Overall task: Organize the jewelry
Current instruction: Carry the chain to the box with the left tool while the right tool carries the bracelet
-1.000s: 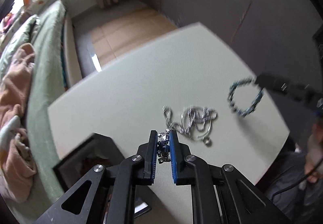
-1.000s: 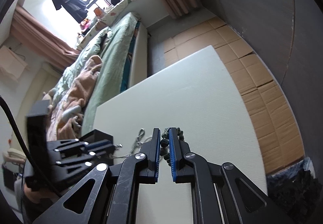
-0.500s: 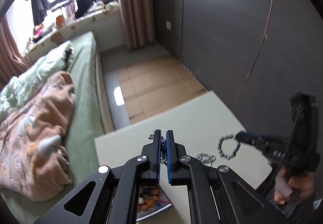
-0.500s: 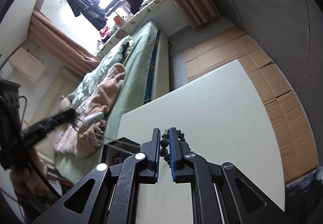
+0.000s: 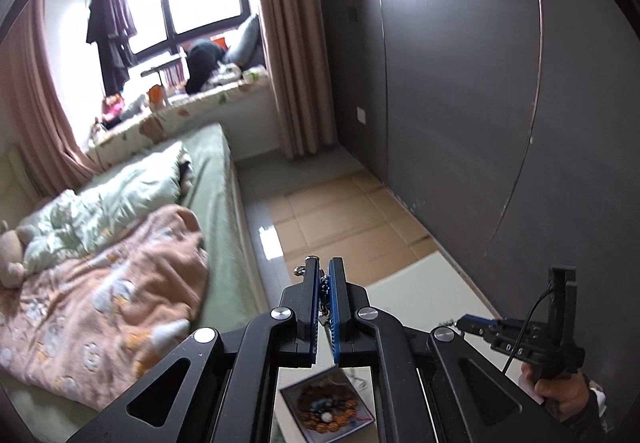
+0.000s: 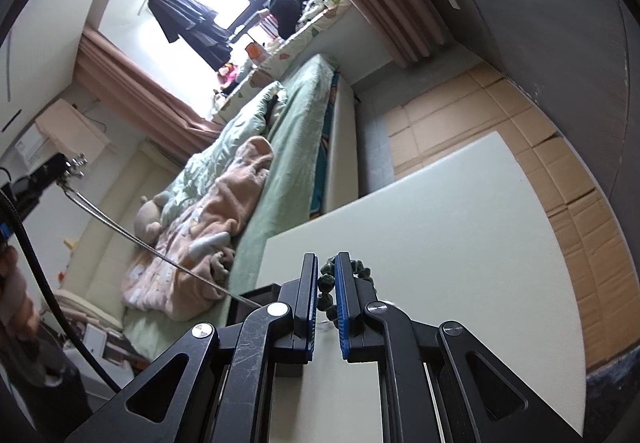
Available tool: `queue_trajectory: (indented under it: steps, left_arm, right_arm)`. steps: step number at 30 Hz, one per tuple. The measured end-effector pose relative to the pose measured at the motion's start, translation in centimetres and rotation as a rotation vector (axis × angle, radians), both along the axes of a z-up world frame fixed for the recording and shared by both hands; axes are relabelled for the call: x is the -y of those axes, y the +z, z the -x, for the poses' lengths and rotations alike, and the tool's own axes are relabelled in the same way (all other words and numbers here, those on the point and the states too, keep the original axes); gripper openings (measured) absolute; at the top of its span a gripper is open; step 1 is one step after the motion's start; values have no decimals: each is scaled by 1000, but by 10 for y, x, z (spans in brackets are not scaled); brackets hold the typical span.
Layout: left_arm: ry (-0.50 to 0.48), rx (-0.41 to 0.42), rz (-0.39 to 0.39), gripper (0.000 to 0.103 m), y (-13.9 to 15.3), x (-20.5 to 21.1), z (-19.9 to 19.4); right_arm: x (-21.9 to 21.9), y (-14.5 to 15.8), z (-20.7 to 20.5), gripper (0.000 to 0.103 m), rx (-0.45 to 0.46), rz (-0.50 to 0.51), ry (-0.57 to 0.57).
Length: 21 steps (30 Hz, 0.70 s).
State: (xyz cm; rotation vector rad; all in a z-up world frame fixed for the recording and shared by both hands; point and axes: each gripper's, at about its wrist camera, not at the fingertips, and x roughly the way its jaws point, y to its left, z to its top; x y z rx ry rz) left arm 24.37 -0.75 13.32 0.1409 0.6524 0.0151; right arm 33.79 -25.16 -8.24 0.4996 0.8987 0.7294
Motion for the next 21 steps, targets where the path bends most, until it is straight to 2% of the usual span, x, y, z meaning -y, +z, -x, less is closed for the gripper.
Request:
queue_trajectory:
  steps: [10,15,21]
  left_arm:
    - [39,99,-37,4,51,-19,26]
    - [46,101,-45,4,55,-27,28]
    - [41,76,-24,4,40,-37,28]
  right_arm:
    - [-28,13,9,10,60,-74,65]
    - [-42,16,12,10,76,-94,92]
    - [-55,16,15,10,76,-89,114]
